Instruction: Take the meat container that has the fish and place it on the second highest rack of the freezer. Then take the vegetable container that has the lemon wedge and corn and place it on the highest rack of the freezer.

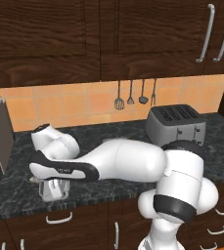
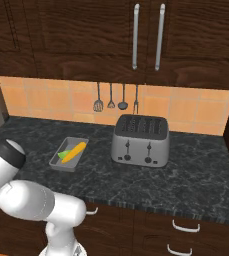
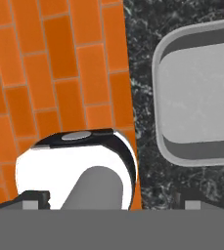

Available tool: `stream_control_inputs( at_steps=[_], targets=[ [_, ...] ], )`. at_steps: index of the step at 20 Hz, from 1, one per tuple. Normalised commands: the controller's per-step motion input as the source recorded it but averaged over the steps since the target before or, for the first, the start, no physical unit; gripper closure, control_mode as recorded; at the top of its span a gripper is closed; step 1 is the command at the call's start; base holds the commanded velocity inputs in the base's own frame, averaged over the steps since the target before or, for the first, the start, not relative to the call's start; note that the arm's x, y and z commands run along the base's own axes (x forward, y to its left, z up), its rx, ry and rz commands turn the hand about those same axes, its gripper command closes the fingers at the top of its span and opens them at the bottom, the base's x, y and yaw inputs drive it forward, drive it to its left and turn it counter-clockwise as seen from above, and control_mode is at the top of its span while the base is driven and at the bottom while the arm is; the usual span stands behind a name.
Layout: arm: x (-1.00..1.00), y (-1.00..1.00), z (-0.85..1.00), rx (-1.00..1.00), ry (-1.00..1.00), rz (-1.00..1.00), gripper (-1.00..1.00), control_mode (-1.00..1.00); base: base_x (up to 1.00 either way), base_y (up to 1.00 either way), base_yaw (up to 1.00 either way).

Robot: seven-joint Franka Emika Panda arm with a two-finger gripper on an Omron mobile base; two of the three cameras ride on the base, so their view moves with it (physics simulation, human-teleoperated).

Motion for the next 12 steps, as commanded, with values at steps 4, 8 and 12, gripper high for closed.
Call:
stream_control_inputs(
  at_steps=[4, 8, 12],
  targets=[
    [0.0, 0.08, -0.14, 0.01, 0.0, 0.0, -1.0, -1.0, 0.0, 0.0, 0.0],
    [0.13, 0.18, -0.2, 0.0, 0.0, 0.0, -1.0, -1.0, 0.0, 0.0, 0.0],
    [0.1, 0.08, -0.17, 0.0, 0.0, 0.0, -1.0, -1.0, 0.0, 0.0, 0.0]
  ],
)
